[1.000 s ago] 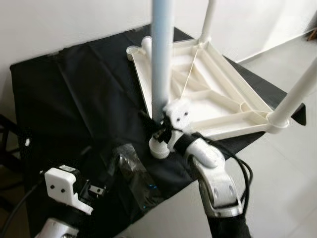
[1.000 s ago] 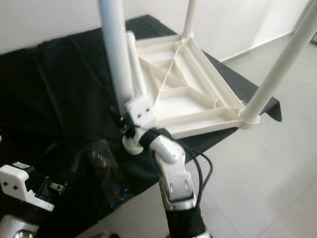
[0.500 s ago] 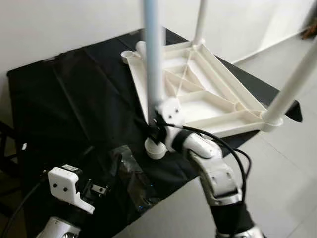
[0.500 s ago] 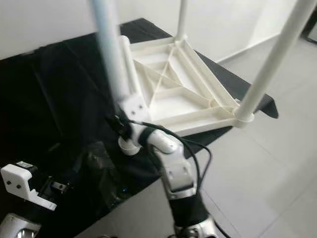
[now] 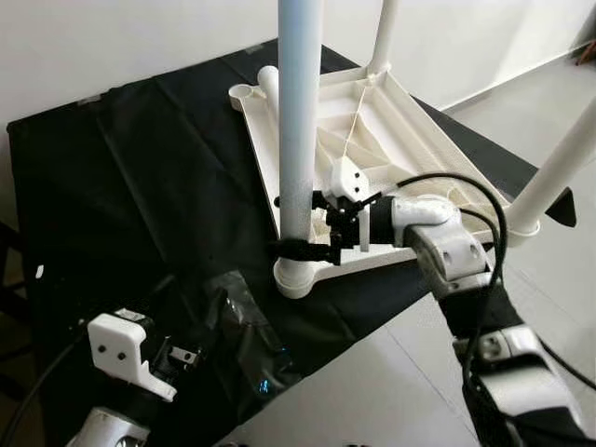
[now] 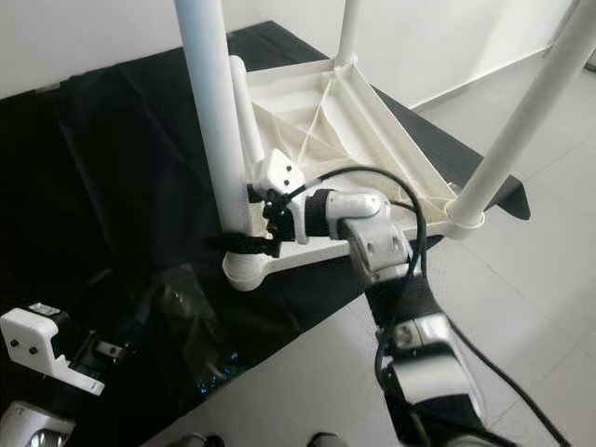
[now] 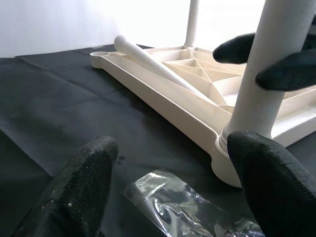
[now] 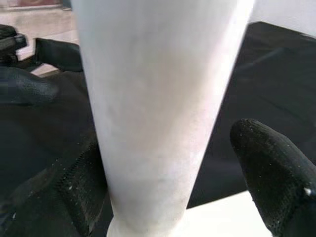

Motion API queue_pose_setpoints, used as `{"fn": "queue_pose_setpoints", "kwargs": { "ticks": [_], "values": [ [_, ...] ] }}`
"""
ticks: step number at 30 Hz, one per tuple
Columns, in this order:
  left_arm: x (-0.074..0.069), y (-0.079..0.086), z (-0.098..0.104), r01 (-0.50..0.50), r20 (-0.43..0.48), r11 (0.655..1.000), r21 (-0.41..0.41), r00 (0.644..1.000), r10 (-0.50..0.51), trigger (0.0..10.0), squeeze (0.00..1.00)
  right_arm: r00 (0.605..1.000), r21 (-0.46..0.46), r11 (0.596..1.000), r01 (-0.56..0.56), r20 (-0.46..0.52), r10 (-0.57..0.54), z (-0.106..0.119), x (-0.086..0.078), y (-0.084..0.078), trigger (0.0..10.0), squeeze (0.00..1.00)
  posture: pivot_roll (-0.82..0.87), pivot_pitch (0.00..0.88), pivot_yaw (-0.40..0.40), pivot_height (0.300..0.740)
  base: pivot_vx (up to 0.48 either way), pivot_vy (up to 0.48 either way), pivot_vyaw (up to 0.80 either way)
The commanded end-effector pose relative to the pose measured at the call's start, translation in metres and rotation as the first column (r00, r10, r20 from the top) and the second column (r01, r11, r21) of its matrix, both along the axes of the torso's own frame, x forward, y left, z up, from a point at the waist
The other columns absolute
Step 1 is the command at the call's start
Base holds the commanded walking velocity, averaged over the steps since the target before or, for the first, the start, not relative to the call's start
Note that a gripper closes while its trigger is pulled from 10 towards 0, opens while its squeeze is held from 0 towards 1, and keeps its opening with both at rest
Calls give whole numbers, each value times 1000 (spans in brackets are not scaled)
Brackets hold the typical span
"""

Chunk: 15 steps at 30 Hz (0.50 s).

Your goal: Building children table

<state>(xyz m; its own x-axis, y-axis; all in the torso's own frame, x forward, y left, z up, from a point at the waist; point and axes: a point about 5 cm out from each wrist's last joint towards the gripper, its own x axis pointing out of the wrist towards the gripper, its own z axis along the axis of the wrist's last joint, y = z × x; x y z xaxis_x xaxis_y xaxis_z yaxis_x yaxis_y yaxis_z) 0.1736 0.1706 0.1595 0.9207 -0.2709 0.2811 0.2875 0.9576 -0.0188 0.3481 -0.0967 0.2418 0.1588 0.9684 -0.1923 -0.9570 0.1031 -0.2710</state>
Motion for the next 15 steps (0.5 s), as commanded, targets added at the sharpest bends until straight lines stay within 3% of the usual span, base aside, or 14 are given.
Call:
{"fn": "queue_pose_setpoints", "kwargs": {
  "ticks": [1, 2, 3, 4, 5, 15],
  "values": [
    [-4, 0, 0, -8, -4, 1000, 10, 1000, 8, 10000, 0, 999, 9, 999, -38, -1, 39, 5, 5, -1, 10000, 0, 107, 228, 3, 740, 0, 0, 0],
    [-4, 0, 0, -8, -4, 1000, 10, 1000, 8, 10000, 0, 999, 9, 999, -38, -1, 39, 5, 5, -1, 10000, 0, 107, 228, 3, 740, 0, 0, 0],
    [-4, 0, 0, -10, -3, 1000, 10, 1000, 10, 10000, 0, 999, 19, 999, -47, -12, 47, 8, 8, 0, 7725, 0, 102, 232, 1, 740, 0, 0, 0],
    [-4, 0, 0, -10, -3, 1000, 10, 1000, 10, 10000, 0, 999, 19, 999, -47, -12, 47, 8, 8, 0, 7725, 0, 102, 232, 1, 740, 0, 0, 0],
    [-5, 0, 1, -11, -4, 1000, 10, 1000, 11, 10000, 0, 997, 32, 997, -69, -25, 70, 11, 11, 0, 0, 0, 101, 231, 1, 740, 0, 0, 0],
    [-7, -1, 0, -16, -7, 1000, 11, 1000, 16, 10000, 0, 987, 46, 988, -150, -45, 152, 8, 14, 0, 0, 0, 100, 228, 1, 740, 0, 0, 0]
  ]
}}
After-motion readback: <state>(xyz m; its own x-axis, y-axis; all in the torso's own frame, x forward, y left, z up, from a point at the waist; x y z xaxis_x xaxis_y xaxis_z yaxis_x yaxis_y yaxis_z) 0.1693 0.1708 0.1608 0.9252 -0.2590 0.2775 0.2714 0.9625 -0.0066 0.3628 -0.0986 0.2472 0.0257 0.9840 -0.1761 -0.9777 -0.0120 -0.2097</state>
